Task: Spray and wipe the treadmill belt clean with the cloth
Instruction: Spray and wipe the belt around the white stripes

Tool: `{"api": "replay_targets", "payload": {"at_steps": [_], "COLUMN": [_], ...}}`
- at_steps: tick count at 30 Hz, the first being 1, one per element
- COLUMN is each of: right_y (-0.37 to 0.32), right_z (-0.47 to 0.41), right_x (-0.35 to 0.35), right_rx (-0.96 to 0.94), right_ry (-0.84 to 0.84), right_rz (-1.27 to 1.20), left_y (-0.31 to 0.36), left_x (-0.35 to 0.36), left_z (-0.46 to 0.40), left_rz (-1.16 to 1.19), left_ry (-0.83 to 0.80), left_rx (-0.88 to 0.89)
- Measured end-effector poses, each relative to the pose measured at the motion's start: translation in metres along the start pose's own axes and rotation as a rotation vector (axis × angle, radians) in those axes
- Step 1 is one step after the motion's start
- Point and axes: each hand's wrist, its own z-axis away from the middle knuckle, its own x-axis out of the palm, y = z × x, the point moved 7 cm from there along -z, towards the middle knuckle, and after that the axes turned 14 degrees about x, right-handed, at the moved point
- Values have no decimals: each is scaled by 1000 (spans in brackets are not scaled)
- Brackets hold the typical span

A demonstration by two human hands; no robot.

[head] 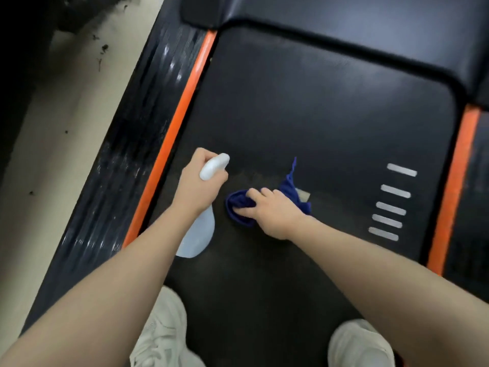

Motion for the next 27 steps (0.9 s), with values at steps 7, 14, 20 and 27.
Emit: {"api": "replay_targets", "payload": {"at_steps": [7,14,20,27], "right_y": [176,271,292,304], "right_z": [127,303,323,322], "right_x": [-31,46,82,102], "right_rx": [568,1287,1369,1447], "right_ry": [258,756,791,825], "right_rz": [-676,-1132,-1082,-1029], "left_y": [79,166,182,196], "left_x": [115,288,368,407], "left_z": [13,63,70,95], "left_rz": [72,155,78,-38], "left_ry": [-289,-657,-600,-780], "left_rx": [101,219,174,268]}}
